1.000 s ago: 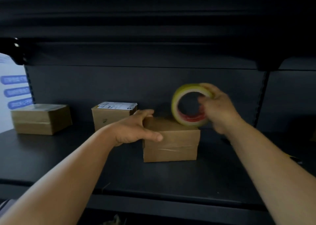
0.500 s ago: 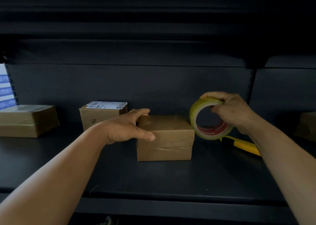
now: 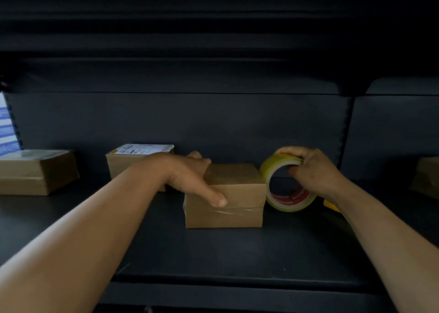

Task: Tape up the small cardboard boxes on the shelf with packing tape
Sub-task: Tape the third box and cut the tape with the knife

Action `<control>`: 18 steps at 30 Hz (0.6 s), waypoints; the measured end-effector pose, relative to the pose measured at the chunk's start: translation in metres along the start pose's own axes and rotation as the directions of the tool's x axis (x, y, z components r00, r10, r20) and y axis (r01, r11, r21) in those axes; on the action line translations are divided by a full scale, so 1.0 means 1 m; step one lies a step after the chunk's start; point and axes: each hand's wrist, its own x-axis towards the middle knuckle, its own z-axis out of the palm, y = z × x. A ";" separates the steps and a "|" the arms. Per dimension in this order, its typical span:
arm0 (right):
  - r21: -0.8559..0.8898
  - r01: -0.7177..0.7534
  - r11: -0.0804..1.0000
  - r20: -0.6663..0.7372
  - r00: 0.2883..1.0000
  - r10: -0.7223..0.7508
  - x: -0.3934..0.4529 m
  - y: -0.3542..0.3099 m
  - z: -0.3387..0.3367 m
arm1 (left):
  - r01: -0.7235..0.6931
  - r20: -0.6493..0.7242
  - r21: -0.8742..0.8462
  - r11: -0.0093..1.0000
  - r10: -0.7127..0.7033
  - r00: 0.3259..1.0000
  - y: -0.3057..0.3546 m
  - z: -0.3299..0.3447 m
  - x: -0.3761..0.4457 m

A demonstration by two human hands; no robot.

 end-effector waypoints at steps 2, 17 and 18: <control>-0.035 0.012 0.999 0.001 1.000 -0.012 0.001 0.001 0.001 | 0.023 0.014 0.128 0.992 -0.025 1.000 0.023 0.001 0.005; -0.055 0.094 0.994 0.037 0.995 -0.093 -0.004 -0.004 -0.002 | -0.293 -0.106 0.014 0.956 0.293 0.950 0.065 0.010 0.031; -0.038 0.110 0.993 0.026 0.994 -0.109 -0.005 -0.007 -0.003 | -0.312 -0.135 -0.016 0.950 0.307 0.942 0.061 0.008 0.029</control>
